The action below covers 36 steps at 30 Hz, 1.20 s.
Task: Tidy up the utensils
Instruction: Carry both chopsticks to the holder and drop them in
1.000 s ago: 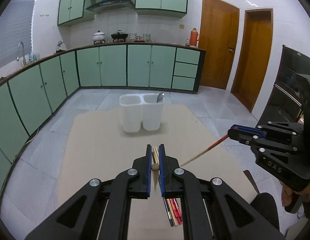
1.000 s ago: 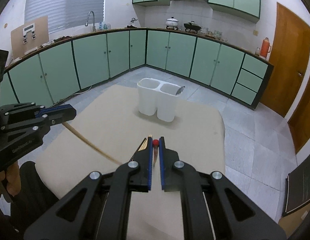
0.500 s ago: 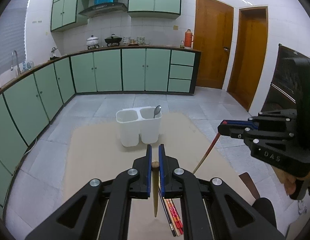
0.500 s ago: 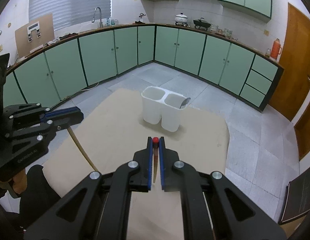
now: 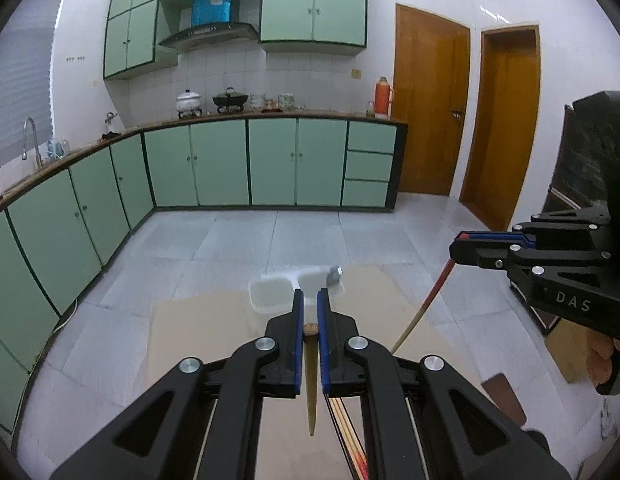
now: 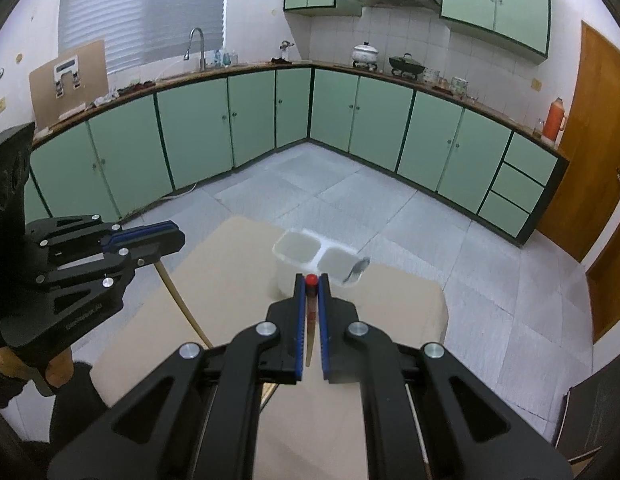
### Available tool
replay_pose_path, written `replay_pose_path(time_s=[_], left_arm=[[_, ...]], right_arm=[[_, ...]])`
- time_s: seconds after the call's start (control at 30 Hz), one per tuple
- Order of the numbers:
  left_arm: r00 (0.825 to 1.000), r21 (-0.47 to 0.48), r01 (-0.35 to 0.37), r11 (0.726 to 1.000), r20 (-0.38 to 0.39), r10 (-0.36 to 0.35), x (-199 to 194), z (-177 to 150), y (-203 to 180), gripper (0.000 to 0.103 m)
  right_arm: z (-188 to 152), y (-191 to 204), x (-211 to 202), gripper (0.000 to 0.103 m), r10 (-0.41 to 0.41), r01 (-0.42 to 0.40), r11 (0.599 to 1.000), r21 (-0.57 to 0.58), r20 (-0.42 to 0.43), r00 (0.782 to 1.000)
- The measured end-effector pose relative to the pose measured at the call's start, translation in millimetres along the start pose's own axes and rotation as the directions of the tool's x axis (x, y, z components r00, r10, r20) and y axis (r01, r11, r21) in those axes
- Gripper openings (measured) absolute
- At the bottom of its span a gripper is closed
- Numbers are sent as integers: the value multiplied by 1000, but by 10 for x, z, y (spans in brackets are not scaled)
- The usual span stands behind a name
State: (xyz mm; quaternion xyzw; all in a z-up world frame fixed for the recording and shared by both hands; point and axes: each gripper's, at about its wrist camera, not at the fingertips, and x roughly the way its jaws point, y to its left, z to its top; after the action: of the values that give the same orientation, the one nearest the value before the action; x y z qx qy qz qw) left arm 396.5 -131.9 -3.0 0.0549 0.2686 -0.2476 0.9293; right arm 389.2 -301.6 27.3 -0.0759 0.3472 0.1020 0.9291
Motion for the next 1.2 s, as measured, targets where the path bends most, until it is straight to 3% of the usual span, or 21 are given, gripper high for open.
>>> replay_pose_path(time_s=[0.37,0.53,0.7,0.9,0.93,1.03,1.1,1.2], left_arm=[[992,-25,-66,997,110,69,432,855,331,6],[981,-79,-70,994,173,83,707,1111,522,6],[979,-89,-88,992,174,102,1170,1034,630,6],[991,-87,-110,990,68,116,1726,601,683,7],[991,-89,-111,990,61,116,1753,547,690,9],[991,-92,-117,989,57,123,1701,442,716,28],[990,-91,-120,989,67,126,1559,404,732,47],[987,-77,-129,989,82,135,1240,283,729,57]], right_arm=[[888,-454,339,5,-27,23,996,81,59,998],[1041,-572,652,5,-54,49,995,83,61,997],[880,-679,1190,5,-68,68,993,101,-2,998],[556,-753,1674,8,-44,57,988,142,-90,995],[496,-777,1720,10,-34,49,987,153,-99,994],[407,-759,1674,18,-35,48,987,155,-87,996],[322,-755,1513,24,-33,41,985,168,-53,998],[152,-706,1233,28,-38,36,985,168,8,999]])
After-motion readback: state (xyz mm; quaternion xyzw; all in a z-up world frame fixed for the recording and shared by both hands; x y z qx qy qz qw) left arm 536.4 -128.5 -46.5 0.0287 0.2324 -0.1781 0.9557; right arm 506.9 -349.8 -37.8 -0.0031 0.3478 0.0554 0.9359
